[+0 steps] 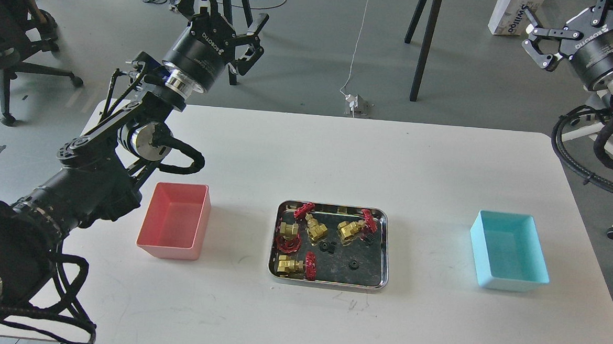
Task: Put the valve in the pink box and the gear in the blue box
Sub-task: 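Raise the left arm and swing the left gripper over the tray, then lower the left gripper onto a red-handled valve and close it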
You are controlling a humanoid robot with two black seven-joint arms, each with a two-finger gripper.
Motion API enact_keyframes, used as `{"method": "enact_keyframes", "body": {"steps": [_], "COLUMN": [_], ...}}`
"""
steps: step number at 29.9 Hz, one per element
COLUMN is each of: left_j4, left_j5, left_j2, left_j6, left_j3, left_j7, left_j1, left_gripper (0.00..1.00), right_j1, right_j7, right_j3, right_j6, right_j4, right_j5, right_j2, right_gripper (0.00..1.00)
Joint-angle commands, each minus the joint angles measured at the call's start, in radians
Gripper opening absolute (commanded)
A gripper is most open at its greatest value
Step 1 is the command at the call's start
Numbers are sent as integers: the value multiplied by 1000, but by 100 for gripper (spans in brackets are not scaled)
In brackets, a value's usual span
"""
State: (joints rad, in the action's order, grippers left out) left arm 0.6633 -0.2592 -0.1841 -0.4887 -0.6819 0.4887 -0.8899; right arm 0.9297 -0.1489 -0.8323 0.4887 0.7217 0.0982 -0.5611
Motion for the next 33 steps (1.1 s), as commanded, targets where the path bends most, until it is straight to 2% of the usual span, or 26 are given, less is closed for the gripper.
{"method": "enact_keyframes", "body": {"steps": [1,4,8,13,16,19,23,26,29,31,32,33], "left_j4": [-1,-2,-2,12,77,151,318,395,389,372,366,364], "left_j5": [6,9,8,-9,-79,-281,-576,-773,-886,-934,-939,-939], "left_j2": [0,-6,-6,-6,-17,-22,-31,-26,-5,11,9,5], "left_j6": [0,0,0,0,0,0,0,0,0,0,21,80], "left_j3": [-24,-80,-10,351,598,818,1036,1218,1364,1458,1479,1495], "left_j7": [0,0,0,0,0,0,0,0,0,0,0,0], "left_j1": [-14,-53,-154,-375,-542,-676,-797,-848,-845,-824,-804,-772], "left_gripper": [100,100,100,100,100,100,100,100,99,99,99,99], "right_j1": [43,44,38,9,-12,-49,-89,-103,-98,-78,-54,-19], "right_j7": [5,8,8,6,3,2,2,8,20,52,69,89], "right_j3": [-1,2,8,4,1,-2,-14,-22,-18,-19,-18,-13], "right_j6": [-51,-145,-145,-136,-111,-91,-55,-45,-44,-53,-59,-70], "right_j4": [-5,-5,18,87,90,90,90,91,96,110,111,110], "right_j5": [5,6,6,6,6,6,6,8,8,6,6,6], "right_j2": [10,23,20,9,9,7,6,-2,-13,-13,-11,-10], "right_gripper": [100,100,100,100,100,100,100,100,100,100,100,100]}}
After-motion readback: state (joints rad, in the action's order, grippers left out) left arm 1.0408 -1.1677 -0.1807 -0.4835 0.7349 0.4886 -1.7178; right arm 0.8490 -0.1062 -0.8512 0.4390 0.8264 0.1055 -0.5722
